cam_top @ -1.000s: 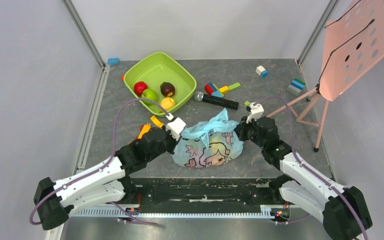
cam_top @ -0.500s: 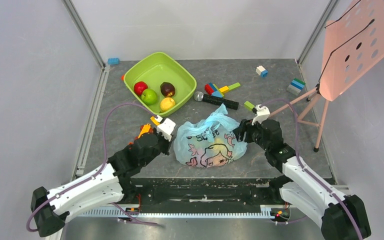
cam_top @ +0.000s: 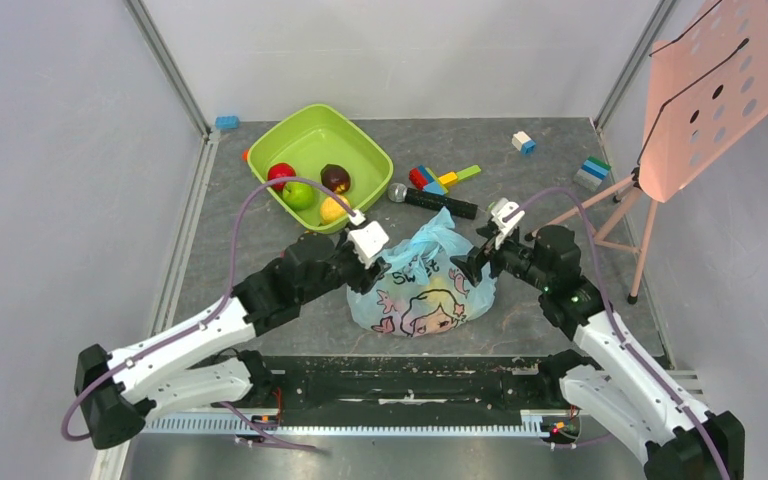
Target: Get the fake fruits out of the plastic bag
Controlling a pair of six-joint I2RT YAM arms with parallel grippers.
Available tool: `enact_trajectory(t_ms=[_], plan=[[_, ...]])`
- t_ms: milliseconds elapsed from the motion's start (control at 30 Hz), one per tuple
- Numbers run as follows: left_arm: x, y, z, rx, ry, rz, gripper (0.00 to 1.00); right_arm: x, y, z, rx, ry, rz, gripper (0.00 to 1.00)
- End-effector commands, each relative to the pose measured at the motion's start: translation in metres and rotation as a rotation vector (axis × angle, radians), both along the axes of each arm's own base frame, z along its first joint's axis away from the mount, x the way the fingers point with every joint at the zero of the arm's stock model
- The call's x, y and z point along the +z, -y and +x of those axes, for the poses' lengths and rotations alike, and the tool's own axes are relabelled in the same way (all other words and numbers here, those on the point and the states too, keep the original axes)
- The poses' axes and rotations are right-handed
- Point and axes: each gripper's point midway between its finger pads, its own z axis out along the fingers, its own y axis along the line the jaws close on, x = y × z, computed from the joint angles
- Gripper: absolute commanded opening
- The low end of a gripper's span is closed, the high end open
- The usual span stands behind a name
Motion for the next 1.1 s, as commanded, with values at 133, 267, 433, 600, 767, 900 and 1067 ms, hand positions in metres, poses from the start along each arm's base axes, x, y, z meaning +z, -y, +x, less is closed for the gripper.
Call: enact_trajectory(t_ms=[133, 267, 433, 600, 767, 900, 1067], plan=[[-0.002, 0.046, -0.003, -0.227, 0.033, 0.049, 0.58, 0.039, -0.032, 0.008, 0.251, 0.088, -0.085, 0.88], [-0.013, 0.052, -0.006, -0.274, 0.029, 0.063, 0.58, 0.032, -0.042, 0.017, 0.296, 0.077, -0.098, 0.88], [-0.029, 0.054, 0.002, -0.274, 0.047, 0.117, 0.65, 0.013, -0.057, 0.019, 0.351, 0.031, -0.123, 0.89], [-0.064, 0.051, 0.011, -0.239, -0.013, 0.220, 0.50, -0.008, -0.064, 0.022, 0.326, -0.013, -0.174, 0.74], [-0.086, 0.041, 0.018, -0.146, -0.083, 0.264, 0.24, -0.009, -0.050, 0.034, 0.195, -0.015, -0.185, 0.44], [-0.093, 0.036, 0.017, -0.113, -0.109, 0.269, 0.06, -0.009, -0.037, 0.038, 0.090, -0.023, -0.173, 0.17], [-0.084, 0.027, 0.016, -0.053, -0.114, 0.218, 0.02, -0.007, -0.012, 0.044, -0.114, -0.047, -0.124, 0.00]])
